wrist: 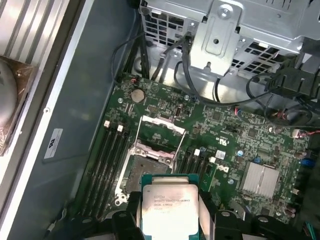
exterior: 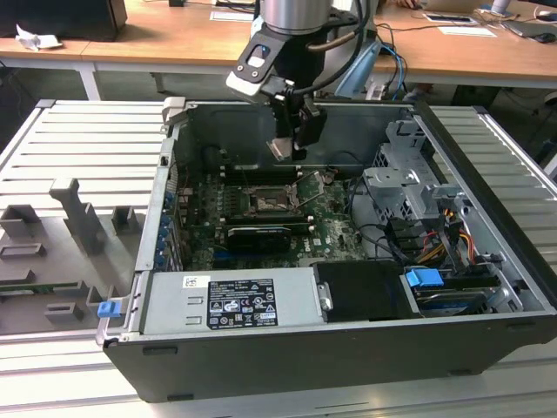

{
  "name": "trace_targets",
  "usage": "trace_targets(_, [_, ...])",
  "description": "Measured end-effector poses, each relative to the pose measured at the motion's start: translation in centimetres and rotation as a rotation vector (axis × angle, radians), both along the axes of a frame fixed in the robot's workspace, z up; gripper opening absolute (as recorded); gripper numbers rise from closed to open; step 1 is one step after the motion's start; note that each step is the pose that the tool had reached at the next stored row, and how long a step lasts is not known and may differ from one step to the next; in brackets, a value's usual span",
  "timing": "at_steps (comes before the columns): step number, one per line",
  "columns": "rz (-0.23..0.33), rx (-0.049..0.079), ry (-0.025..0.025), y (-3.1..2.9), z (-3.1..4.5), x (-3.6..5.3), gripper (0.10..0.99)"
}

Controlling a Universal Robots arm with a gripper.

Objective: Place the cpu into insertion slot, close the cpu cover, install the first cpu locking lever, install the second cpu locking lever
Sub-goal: 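Place the cpu into insertion slot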

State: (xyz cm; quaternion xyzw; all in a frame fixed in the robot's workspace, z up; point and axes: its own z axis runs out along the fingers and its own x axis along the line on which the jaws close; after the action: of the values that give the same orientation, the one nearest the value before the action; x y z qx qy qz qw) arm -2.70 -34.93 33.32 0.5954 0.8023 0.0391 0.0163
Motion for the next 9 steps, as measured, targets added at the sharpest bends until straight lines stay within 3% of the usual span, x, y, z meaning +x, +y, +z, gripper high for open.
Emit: trace_targets(9, [-0.089,0.000,0.0003,0.00,-0.31,0.00,0.541])
